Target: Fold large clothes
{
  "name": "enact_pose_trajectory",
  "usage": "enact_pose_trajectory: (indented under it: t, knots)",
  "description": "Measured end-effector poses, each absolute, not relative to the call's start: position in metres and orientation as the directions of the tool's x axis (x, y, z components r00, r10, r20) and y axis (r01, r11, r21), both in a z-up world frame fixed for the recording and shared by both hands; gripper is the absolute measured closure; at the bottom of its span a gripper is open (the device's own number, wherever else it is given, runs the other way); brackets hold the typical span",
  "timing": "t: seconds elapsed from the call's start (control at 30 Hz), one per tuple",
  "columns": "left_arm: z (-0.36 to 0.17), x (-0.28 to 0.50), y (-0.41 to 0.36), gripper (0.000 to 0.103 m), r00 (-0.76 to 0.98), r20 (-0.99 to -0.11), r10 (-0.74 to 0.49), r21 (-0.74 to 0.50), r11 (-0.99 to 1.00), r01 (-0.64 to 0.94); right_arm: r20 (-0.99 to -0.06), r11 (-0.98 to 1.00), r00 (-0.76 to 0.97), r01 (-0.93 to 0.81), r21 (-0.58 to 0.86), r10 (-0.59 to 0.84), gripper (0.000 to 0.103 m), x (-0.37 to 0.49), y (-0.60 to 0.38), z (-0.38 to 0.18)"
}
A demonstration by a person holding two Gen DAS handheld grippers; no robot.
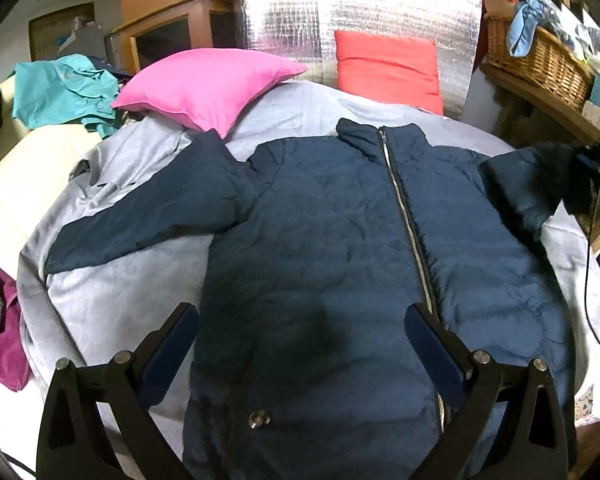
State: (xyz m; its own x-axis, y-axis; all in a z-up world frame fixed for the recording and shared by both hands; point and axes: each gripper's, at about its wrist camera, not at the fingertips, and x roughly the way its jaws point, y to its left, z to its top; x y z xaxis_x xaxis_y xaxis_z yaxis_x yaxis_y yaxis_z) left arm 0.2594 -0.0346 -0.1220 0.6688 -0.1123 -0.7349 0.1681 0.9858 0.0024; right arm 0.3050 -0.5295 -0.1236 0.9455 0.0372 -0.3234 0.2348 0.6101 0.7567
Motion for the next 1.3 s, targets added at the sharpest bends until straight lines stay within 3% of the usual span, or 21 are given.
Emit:
enact_pose_trajectory:
  t: [0.23,0.5,0.57,0.6,0.63,0.9,1.1,1.3]
  knots:
    - [-0.11,0.229,-0.004,0.001,0.686,-0.718,-0.121,-0.029,0.989,0.144,-0.325,0.667,0.92,0.103,0.738,0.218,0.091,0.335,-0.413,-0.102]
    - [-0.09,0.192,0.035,0.001,0.725,-0.683,-0.091,-0.038,0.995,0.089,-0.424,0.655,0.818,0.077,0.751,0.389,0.087,0.376,-0.303,-0.139]
    - [-0.085,0.182,0.042,0.001,0.732,-0.675,-0.087,-0.043,0.996,0.079,-0.469,0.665,0.782,0.095,0.741,0.411,0.068,0.385,-0.282,-0.153]
    - [-0.083,0.177,0.045,0.001,0.736,-0.671,-0.085,-0.042,0.996,0.076,-0.488,0.665,0.765,0.106,0.739,0.421,0.038,0.386,-0.277,-0.158]
    - [-0.081,0.172,0.047,0.001,0.742,-0.665,-0.08,-0.038,0.997,0.073,-0.52,0.658,0.732,0.132,0.742,0.44,0.022,0.387,-0.269,-0.169]
    - [-0.063,0.148,0.043,0.001,0.758,-0.645,-0.096,-0.038,0.995,0.094,-0.518,0.629,0.682,0.11,0.77,0.516,0.021,0.331,-0.278,-0.173]
    - [-0.038,0.142,0.027,0.001,0.756,-0.637,-0.152,-0.05,0.986,0.156,-0.506,0.672,0.772,0.142,0.727,0.385,0.021,0.266,-0.353,-0.127]
    - [-0.026,0.171,-0.008,0.001,0.739,-0.654,-0.161,-0.036,0.982,0.183,-0.46,0.553,0.837,0.242,0.797,0.297,0.021,0.239,-0.424,-0.124]
